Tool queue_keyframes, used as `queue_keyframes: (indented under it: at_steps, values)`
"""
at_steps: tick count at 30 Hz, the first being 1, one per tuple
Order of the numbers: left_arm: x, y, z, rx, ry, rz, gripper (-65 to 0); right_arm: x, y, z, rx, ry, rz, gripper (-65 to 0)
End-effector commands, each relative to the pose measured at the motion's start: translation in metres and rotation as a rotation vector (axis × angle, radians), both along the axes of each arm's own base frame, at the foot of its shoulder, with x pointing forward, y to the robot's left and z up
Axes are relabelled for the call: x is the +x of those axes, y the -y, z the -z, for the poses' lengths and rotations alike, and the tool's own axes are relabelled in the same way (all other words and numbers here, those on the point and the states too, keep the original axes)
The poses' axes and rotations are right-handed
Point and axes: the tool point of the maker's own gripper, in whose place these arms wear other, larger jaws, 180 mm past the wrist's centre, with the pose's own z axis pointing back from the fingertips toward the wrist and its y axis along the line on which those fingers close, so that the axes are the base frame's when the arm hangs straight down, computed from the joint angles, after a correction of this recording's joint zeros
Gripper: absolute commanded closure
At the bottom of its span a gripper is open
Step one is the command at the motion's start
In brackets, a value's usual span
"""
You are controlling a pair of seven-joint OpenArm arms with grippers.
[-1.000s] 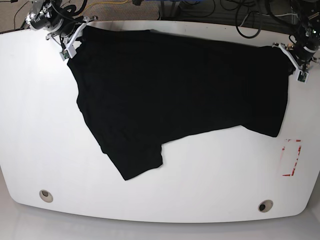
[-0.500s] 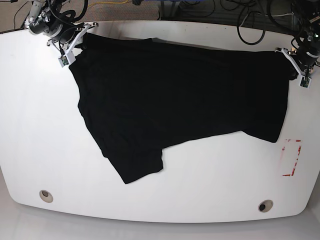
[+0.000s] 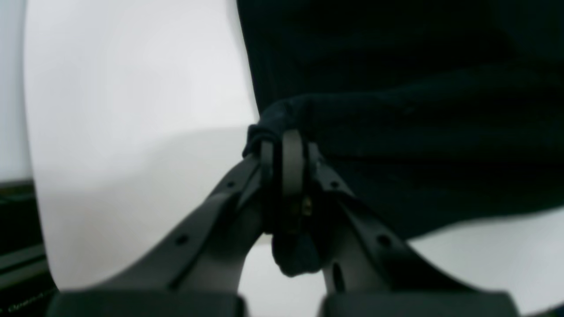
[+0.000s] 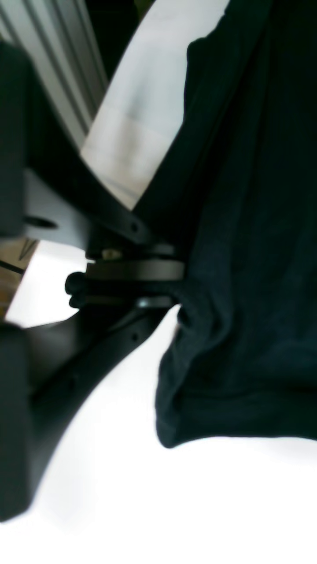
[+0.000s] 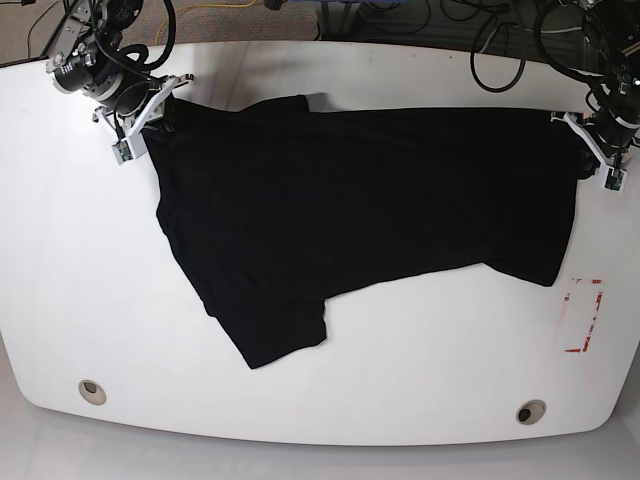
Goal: Layout the t-shirt on the table in an organized manner, then fold the t-shirt properly
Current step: 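Release the shirt edge with the right gripper and lift it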
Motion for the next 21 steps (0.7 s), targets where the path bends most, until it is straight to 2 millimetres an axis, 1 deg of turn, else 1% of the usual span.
queue_keyframes:
  at_steps: [1,4,8,12,16,21]
  values:
    - [0.01,-0.006,-0.015,0.021,0.051,-0.004,0.0,0.012,0.004,-0.008,0.004,0.044,0.007,0.0]
    - [0.016,-0.006,-0.018,0.02,0.067,-0.002,0.0,0.018,0.005,-0.005,0.019,0.045,0.017,0.0]
    - [0.021,-0.006,-0.02,0.018,0.077,-0.001,0.0,0.023,0.006,0.005,0.049,0.026,0.035,0.0]
    - [0.018,-0.008,-0.009,-0.006,0.051,-0.014,0.0,0.03,0.008,0.01,0.068,0.02,0.047,0.0]
    - [0.025,-0.013,-0.002,-0.037,0.052,-0.037,0.0,0.035,0.008,0.011,0.078,0.021,0.053,0.0]
    - [0.024,-0.024,0.009,-0.055,0.018,-0.06,0.0,0.042,0.009,0.014,0.094,0.022,0.062,0.0]
